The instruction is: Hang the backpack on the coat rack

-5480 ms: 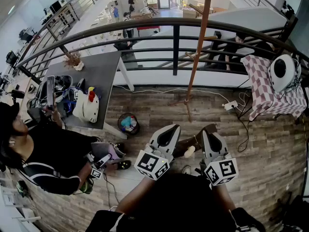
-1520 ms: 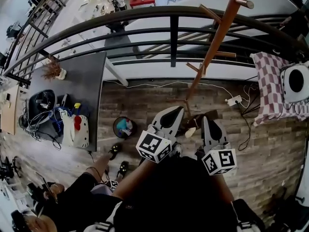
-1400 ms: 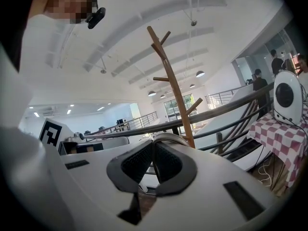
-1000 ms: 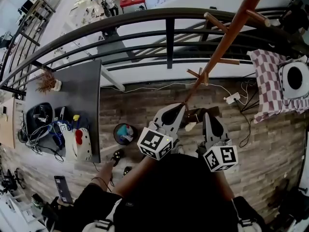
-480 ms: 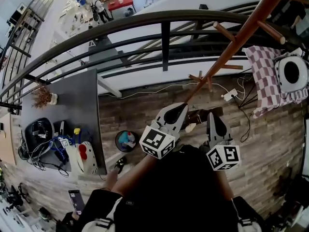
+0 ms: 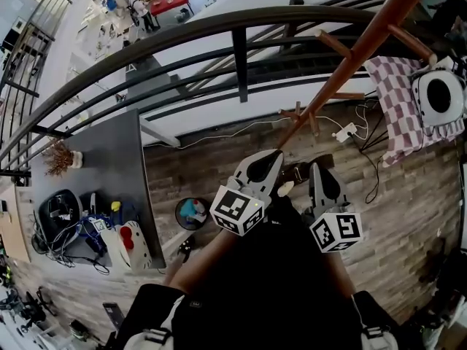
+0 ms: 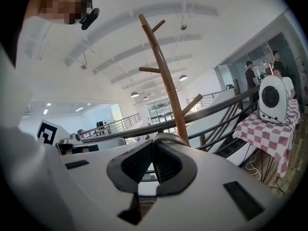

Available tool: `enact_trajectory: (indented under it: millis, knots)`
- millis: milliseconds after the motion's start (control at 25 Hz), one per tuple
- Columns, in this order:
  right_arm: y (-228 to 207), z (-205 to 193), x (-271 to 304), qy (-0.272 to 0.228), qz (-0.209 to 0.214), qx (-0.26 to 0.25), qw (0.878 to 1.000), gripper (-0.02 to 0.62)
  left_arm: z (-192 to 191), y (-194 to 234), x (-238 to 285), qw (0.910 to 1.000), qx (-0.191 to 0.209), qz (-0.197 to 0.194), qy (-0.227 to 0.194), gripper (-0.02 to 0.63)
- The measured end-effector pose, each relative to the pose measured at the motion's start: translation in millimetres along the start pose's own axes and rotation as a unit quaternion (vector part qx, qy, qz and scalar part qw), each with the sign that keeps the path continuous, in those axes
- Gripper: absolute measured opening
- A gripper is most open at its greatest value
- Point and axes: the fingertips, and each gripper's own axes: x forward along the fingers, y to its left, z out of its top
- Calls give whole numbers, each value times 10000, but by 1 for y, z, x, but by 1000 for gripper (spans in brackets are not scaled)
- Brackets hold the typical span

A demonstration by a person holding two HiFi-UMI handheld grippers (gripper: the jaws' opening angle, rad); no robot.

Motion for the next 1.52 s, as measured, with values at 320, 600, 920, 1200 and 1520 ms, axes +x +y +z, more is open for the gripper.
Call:
enact_trajectory:
  millis: [320, 600, 920, 1200, 1520]
  knots:
    - [-7, 3, 16, 56, 115, -44, 9999, 26, 5, 6, 26, 10000, 27, -42, -32, 8]
    - [-11, 4, 27, 90, 136, 15, 9999, 26, 0, 6, 37, 9999, -1, -76, 69, 8]
    - [-17, 1, 41, 195, 136, 66, 9997, 26, -4, 15, 42, 9999, -79, -25, 147, 8]
    - [-18, -1, 54, 277, 171, 94, 9994, 26, -8, 21, 47, 9997, -119, -17, 232, 8]
    - [-16, -13, 64, 486, 222, 144, 9985, 26, -12, 29, 55, 9993, -173, -22, 325, 8]
